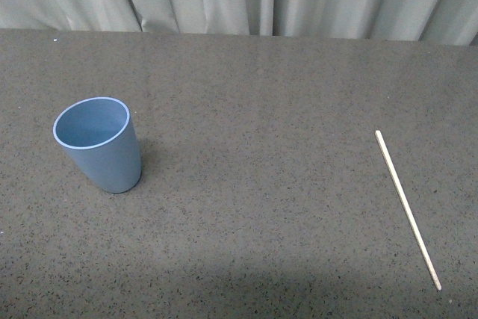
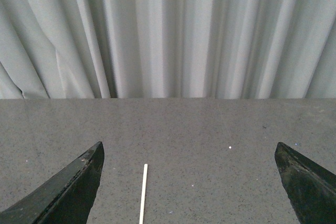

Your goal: Transfer chopsticks to blue cup

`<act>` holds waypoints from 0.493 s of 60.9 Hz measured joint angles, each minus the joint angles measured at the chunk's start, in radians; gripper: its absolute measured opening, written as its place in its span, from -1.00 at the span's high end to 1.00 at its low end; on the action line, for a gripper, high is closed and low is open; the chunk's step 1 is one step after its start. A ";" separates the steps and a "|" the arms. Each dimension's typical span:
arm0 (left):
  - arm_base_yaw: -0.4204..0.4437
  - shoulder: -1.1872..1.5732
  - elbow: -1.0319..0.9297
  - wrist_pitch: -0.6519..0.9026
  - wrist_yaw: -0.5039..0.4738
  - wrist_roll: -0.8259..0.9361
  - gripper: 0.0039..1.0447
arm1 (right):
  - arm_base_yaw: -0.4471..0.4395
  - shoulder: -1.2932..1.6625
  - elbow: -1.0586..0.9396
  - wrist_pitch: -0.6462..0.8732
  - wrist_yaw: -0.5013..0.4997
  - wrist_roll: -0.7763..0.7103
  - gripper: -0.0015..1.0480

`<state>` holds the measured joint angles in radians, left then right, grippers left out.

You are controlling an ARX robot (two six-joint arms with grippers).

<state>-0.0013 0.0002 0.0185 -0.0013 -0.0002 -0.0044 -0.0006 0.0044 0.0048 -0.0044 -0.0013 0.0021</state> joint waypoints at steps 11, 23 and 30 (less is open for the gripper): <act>0.000 0.000 0.000 0.000 0.000 0.000 -0.88 | 0.000 0.000 0.000 0.000 0.000 0.000 -0.82; 0.000 0.000 0.000 0.000 0.000 0.000 -0.88 | 0.000 0.000 0.000 0.000 0.000 0.000 -0.82; 0.000 0.000 0.000 0.000 0.000 0.000 -0.88 | 0.000 0.000 0.000 0.000 0.000 0.000 -0.82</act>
<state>-0.0013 0.0002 0.0185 -0.0013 -0.0002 -0.0040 -0.0006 0.0044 0.0044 -0.0044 -0.0013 0.0021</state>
